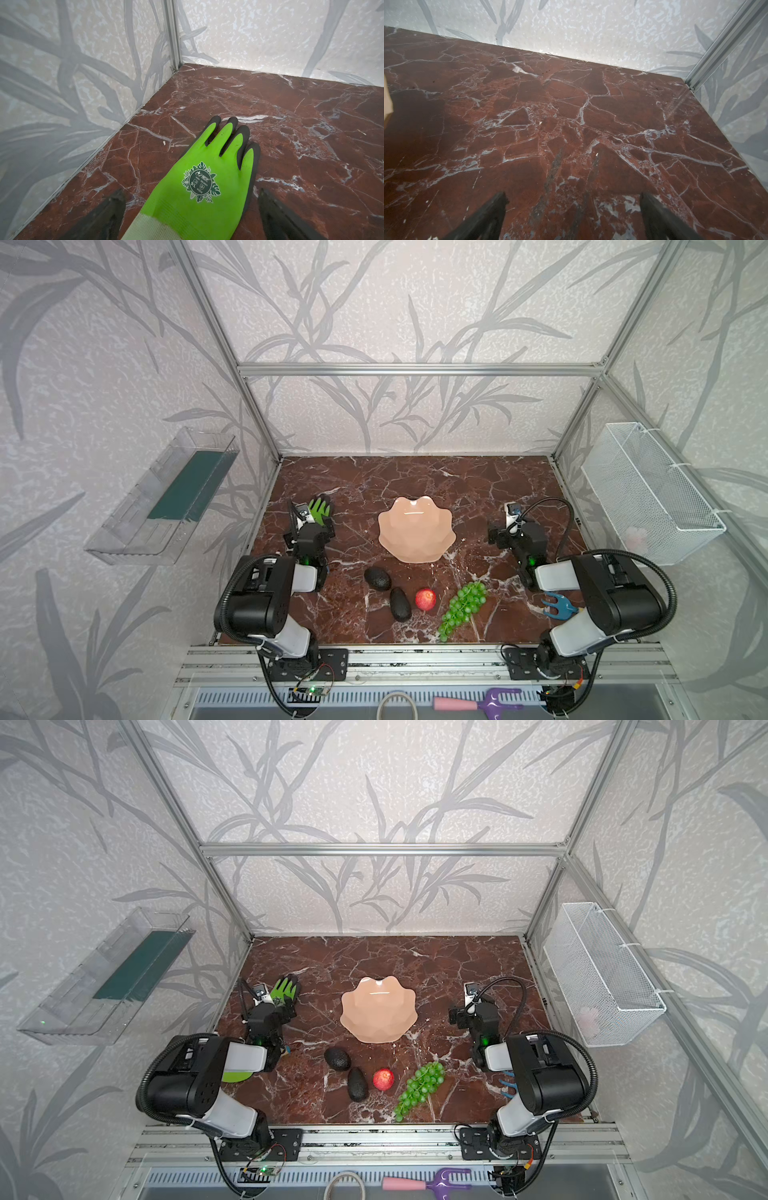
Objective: Place and organize the fake fruits in the fruit bowl
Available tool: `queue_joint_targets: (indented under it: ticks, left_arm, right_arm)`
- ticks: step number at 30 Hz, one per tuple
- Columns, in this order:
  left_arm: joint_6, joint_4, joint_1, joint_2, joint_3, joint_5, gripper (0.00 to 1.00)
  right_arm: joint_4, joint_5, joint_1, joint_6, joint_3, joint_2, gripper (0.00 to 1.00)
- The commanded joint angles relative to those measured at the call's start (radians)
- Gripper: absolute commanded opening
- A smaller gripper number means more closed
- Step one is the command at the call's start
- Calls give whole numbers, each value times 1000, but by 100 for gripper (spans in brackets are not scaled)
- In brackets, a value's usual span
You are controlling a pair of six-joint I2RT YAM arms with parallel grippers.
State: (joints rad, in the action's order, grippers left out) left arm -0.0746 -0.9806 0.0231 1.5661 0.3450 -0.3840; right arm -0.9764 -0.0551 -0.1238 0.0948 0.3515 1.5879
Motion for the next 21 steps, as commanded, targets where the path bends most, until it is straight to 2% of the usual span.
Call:
queue_joint_targets:
  ticks: [1,21]
  left_arm:
    - [3,-20,-3,5,14,-11,99]
    - [3,-19,-3,6,14,-11,99]
  right_arm:
    - [0,15,10,-6,24,-2,99]
    - [-7,14,10,-4,21,-2,99]
